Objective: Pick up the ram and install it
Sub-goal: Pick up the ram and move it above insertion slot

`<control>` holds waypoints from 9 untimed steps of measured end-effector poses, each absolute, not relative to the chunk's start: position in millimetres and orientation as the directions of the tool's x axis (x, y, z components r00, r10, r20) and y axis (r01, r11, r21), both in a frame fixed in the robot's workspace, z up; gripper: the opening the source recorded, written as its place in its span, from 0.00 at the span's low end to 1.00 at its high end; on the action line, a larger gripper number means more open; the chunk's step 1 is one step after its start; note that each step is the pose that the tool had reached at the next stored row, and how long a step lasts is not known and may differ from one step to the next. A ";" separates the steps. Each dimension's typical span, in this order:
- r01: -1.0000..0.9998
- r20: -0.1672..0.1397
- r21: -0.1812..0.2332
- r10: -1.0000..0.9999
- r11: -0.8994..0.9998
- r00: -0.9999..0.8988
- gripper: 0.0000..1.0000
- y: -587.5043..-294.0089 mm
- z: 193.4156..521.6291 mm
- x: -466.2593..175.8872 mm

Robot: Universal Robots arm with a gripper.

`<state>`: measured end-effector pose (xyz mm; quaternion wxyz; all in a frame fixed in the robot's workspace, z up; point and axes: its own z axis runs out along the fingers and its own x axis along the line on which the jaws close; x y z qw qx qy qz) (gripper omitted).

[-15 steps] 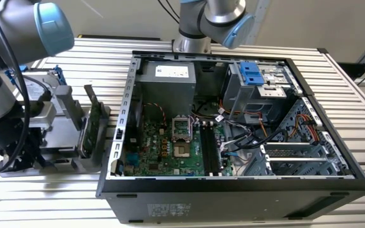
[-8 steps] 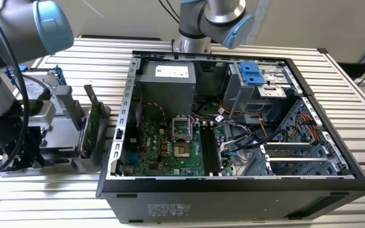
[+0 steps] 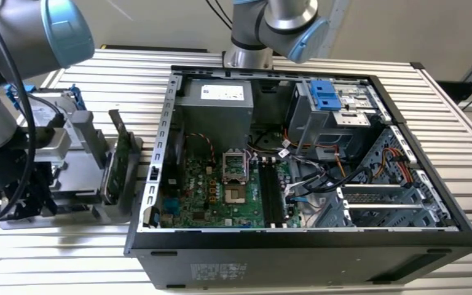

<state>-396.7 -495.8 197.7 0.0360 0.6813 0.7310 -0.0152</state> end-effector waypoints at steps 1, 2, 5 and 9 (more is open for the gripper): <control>0.997 -0.073 0.027 0.995 0.071 -0.069 0.00 -495.8 198.1 -396.7; 0.997 -0.073 0.027 0.995 0.071 -0.069 0.00 -495.7 198.5 -396.7; 0.997 -0.073 0.027 0.995 0.071 -0.069 0.00 -495.8 199.5 -396.7; 0.997 -0.073 0.027 0.995 0.071 -0.069 0.00 -495.8 201.2 -396.7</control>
